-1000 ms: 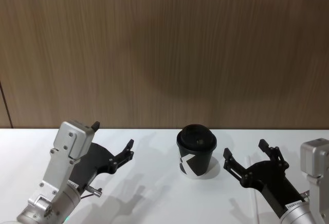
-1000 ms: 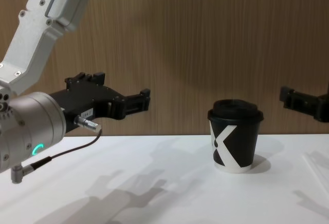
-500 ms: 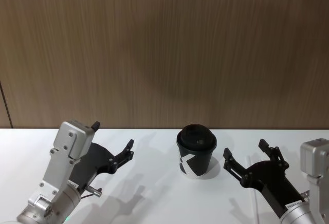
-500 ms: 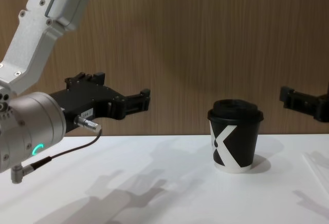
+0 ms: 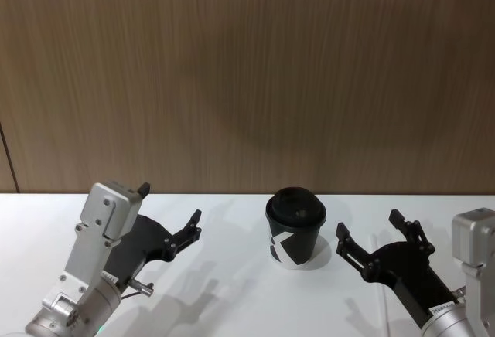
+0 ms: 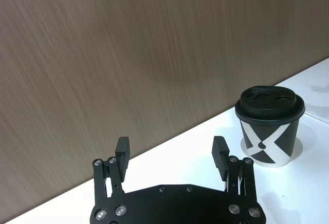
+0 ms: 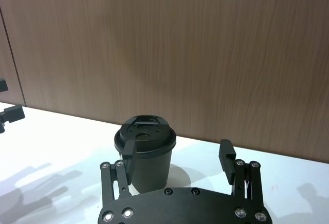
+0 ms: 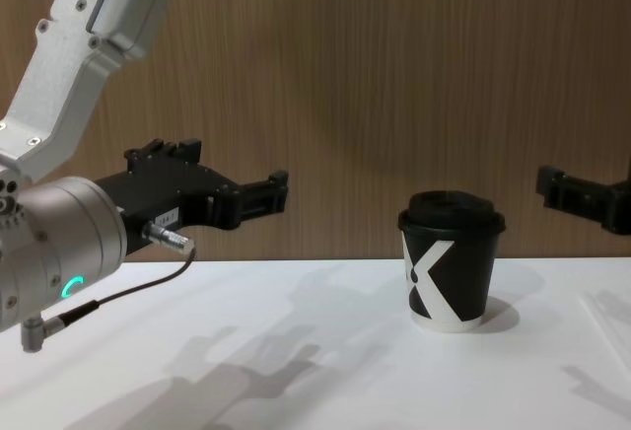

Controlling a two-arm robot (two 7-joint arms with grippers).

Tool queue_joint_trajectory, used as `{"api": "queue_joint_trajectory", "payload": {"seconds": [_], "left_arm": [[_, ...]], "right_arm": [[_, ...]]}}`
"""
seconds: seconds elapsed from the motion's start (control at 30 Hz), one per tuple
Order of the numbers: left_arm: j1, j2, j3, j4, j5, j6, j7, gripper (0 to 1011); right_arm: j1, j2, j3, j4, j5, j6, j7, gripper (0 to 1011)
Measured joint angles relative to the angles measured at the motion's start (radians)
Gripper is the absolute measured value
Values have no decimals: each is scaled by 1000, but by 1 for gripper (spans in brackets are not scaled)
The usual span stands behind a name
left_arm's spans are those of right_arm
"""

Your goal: Pick up the straw with one hand, pass it to the other hand, and insert it into the cup.

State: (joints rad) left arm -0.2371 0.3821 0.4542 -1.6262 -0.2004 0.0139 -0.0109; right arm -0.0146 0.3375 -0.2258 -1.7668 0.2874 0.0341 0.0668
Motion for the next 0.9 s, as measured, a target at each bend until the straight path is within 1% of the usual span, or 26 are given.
{"api": "queue_joint_trajectory", "payload": {"seconds": [0.73, 0.9], "left_arm": [[0, 0, 0, 0, 0, 0, 0, 1002], [0, 0, 0, 0, 0, 0, 0, 1003]], "right_arm": [[0, 0, 0, 0, 0, 0, 0, 1001], [-2, 3, 1, 0, -7, 4, 0, 1001]]}}
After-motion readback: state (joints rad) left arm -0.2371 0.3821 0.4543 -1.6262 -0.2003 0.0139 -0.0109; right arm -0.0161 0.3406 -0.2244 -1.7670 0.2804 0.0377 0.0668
